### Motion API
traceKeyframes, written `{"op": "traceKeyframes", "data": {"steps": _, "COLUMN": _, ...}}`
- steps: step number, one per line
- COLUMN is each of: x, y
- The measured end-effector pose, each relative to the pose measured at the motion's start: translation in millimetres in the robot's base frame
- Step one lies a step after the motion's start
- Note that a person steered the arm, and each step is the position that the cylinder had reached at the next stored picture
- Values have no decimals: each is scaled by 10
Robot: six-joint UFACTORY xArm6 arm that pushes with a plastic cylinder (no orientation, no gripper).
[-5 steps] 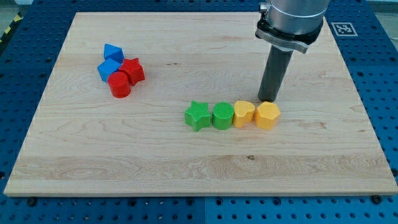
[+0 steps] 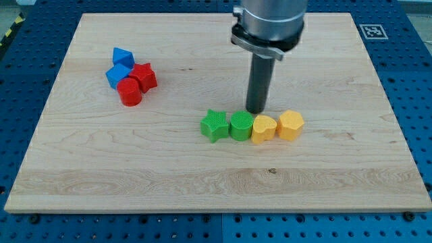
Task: Point your arm to red circle
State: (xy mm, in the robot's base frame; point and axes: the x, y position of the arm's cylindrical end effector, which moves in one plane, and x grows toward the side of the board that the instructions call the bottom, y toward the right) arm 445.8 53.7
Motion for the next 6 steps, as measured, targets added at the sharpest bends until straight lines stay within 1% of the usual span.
{"op": "traceKeyframes", "data": {"steps": 1, "x": -137, "y": -328}}
{"op": "traceKeyframes", "data": {"steps": 3, "x": -137, "y": -1180}}
{"op": "traceKeyframes", "data": {"steps": 4, "x": -47, "y": -1500}}
{"op": "traceKeyframes", "data": {"steps": 5, "x": 179, "y": -1688}}
{"op": "traceKeyframes", "data": {"steps": 6, "x": 240, "y": -2002}}
